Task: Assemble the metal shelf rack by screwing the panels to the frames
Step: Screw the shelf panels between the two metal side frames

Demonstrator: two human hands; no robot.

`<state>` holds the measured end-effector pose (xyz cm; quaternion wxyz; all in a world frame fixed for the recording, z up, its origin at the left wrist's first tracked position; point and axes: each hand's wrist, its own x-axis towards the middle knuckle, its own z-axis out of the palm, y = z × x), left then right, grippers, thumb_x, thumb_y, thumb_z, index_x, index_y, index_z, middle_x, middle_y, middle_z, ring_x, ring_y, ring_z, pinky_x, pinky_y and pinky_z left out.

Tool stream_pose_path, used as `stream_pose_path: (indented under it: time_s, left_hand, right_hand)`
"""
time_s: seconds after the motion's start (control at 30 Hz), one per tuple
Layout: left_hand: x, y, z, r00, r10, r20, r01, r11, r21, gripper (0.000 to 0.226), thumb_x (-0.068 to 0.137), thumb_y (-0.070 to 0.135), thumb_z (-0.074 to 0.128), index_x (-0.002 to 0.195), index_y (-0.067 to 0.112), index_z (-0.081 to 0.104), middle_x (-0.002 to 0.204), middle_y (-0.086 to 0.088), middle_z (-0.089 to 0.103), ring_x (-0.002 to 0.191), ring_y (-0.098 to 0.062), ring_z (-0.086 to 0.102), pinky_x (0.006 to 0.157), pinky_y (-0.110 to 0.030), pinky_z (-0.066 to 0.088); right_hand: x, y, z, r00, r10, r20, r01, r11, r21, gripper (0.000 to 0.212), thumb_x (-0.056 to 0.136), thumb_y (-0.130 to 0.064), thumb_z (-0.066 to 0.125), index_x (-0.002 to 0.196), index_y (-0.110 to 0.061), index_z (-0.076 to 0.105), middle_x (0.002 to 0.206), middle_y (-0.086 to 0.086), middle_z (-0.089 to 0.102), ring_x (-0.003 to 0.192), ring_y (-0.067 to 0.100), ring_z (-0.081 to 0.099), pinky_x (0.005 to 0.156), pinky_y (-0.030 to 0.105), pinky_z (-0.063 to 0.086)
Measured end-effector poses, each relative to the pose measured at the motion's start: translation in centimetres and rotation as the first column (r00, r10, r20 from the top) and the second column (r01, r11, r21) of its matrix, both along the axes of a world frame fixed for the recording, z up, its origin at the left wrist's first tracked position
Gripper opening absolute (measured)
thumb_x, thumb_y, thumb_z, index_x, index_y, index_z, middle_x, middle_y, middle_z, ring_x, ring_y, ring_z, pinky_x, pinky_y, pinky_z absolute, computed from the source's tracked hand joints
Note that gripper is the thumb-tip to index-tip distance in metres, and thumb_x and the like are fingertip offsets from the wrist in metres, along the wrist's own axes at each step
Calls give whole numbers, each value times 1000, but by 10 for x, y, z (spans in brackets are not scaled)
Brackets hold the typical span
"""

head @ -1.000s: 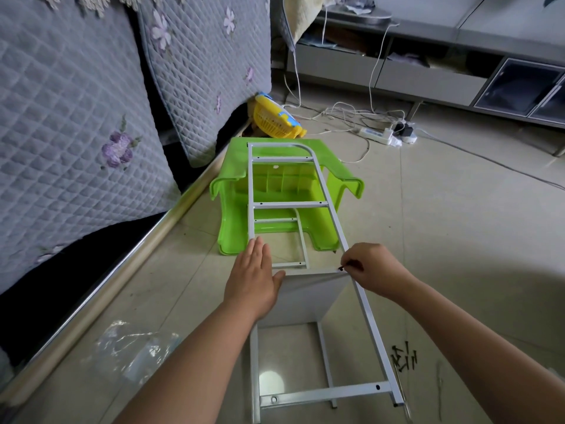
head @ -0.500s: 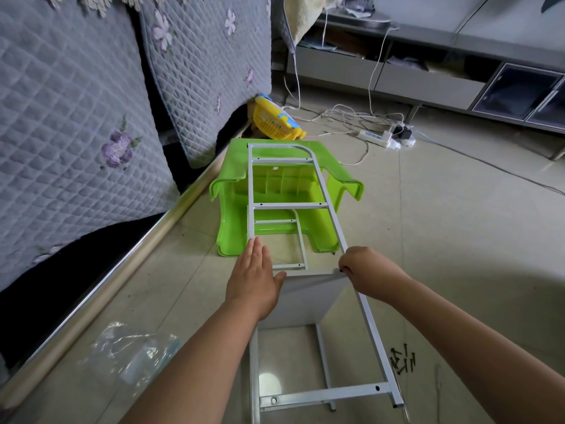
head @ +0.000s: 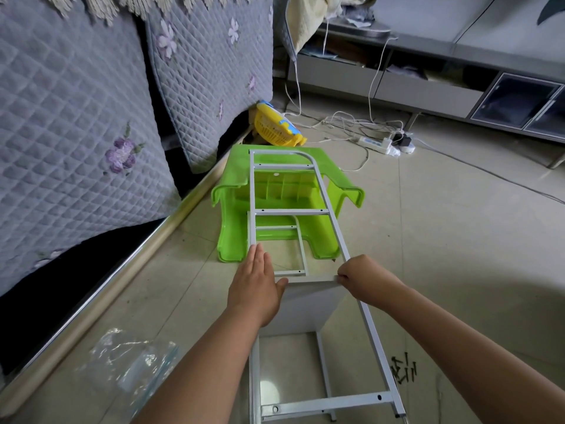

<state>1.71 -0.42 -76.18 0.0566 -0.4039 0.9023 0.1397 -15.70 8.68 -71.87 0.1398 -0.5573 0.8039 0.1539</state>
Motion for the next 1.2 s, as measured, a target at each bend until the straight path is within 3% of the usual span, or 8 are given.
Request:
stream_pose_path:
  time_s: [0.1, 0.17, 0.23, 0.3, 0.57, 1.03, 1.13, 1.2]
  left_hand:
    - [-1, -1, 2, 1000, 1, -4, -1, 1000, 6, 67, 100, 43, 20, 148, 1, -3, 156, -13, -15, 143, -22, -17, 118, -31, -4]
    - [-1, -1, 1, 1000, 3, 0, -3, 1000, 12, 67, 100, 43, 20, 148, 1, -3, 155, -13, -15, 143, -22, -17, 118, -32, -4]
    - [-1, -1, 1, 1000, 2, 4, -2, 1000, 14, 68, 100, 43, 20, 148, 0, -3, 155, -14, -15, 143, -22, -17, 118, -33, -3]
    - [-1, -2, 0, 1000, 2, 1, -2, 1000, 13, 68, 100, 43, 21, 148, 0, -2, 155, -14, -15, 143, -22, -17, 119, -33, -2]
    - [-1, -2, 0, 1000, 1, -2, -1, 1000, 6, 68, 100, 43, 20, 147, 0, -2, 155, -14, -14, 143, -22, -17, 119, -33, -3]
    - [-1, -3, 1, 1000, -28, 9, 29, 998, -54, 66, 100, 44, 20, 148, 2, 4, 157, -13, -9, 144, -22, -12, 117, -29, -3]
    - [0, -2, 4, 997, -22, 71, 26, 997, -70, 65, 100, 44, 19, 148, 4, 5, 157, -12, -6, 145, -22, -11, 118, -33, 0]
    - [0, -2, 7, 993, -57, 107, 70, 991, -114, 62, 100, 43, 20, 149, 6, 8, 158, -9, -3, 145, -21, -8, 117, -37, 0]
  right_hand:
    - [2, -1, 1, 999, -20, 25, 20, 1000, 6, 45, 99, -27, 36, 57, -16, 28, 62, -1, 34, 78, 20, 45, 66, 24, 34]
    - [1, 2, 3, 995, -45, 84, 47, 999, -20, 35, 96, -29, 43, 65, -13, 41, 72, 2, 48, 85, 23, 51, 68, 26, 38]
    - [-1, 6, 7, 988, -47, 147, 58, 996, -72, 20, 91, -26, 50, 100, -9, 56, 100, 9, 58, 99, 25, 55, 78, 29, 44]
    - [-4, 11, 13, 983, -19, 182, 43, 991, -127, 34, 91, -18, 49, 125, -12, 53, 116, 9, 55, 107, 23, 53, 86, 27, 43]
    - [-8, 10, 7, 992, 102, 78, -88, 983, -164, 30, 97, -12, 37, 111, -7, 63, 114, 8, 59, 108, 21, 53, 88, 26, 40]
    - [2, 7, 1, 991, -121, 64, 132, 966, -222, 40, 98, -38, 37, 97, -5, 60, 101, 13, 57, 96, 29, 57, 68, 29, 37]
    - [-1, 17, 7, 913, -235, 334, 348, 876, -335, 55, 98, -43, 31, 90, 1, 63, 89, 16, 62, 89, 30, 59, 74, 33, 44]
    - [-10, 36, 7, 689, -311, 654, 632, 699, -334, 55, 99, -38, 30, 93, 5, 65, 78, 14, 61, 70, 26, 57, 69, 32, 46]
